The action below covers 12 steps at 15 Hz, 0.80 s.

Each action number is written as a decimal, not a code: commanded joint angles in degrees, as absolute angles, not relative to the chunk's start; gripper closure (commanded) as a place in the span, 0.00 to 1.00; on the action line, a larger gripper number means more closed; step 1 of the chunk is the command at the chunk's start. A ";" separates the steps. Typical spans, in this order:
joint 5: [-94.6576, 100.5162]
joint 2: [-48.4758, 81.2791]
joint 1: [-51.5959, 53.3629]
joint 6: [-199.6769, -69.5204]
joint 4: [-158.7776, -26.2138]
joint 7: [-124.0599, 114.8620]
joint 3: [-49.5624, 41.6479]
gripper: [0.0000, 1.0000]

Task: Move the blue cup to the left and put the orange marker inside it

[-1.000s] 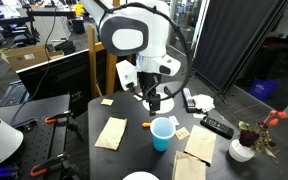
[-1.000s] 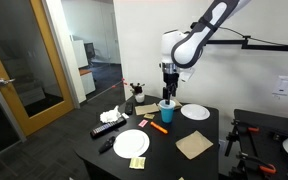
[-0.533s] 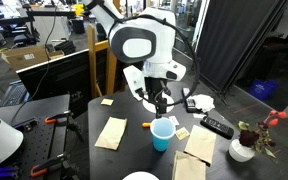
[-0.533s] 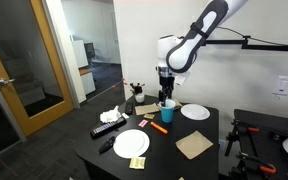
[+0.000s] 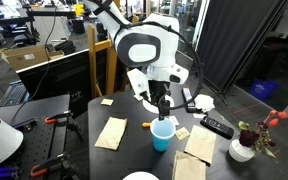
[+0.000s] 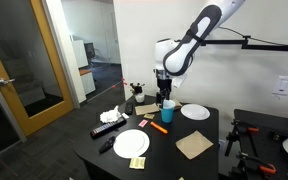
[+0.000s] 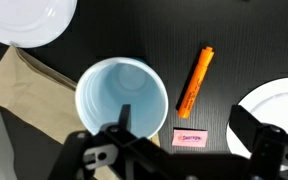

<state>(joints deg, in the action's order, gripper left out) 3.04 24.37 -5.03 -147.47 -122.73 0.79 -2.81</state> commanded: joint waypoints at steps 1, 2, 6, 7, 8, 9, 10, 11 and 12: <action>2.74 24.36 -4.65 -147.32 -122.60 1.01 -3.18 0.00; 2.50 24.77 -4.78 -147.29 -122.18 1.17 -3.04 0.00; 2.29 26.28 -4.93 -147.83 -120.90 1.16 -3.02 0.00; 2.30 26.76 -4.99 -147.99 -120.50 1.23 -3.04 0.00; 2.34 27.26 -5.03 -148.37 -120.13 1.29 -3.05 0.00; 2.16 27.73 -5.23 -148.48 -119.73 1.68 -2.89 0.00; 2.09 28.33 -5.34 -148.82 -119.26 1.74 -2.87 0.00; 1.89 28.90 -5.50 -148.78 -118.79 1.84 -2.78 0.00; 1.72 29.49 -5.73 -149.03 -118.47 2.13 -2.64 0.00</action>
<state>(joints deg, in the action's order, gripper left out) 3.04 27.30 -5.06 -147.95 -120.55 0.79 -2.81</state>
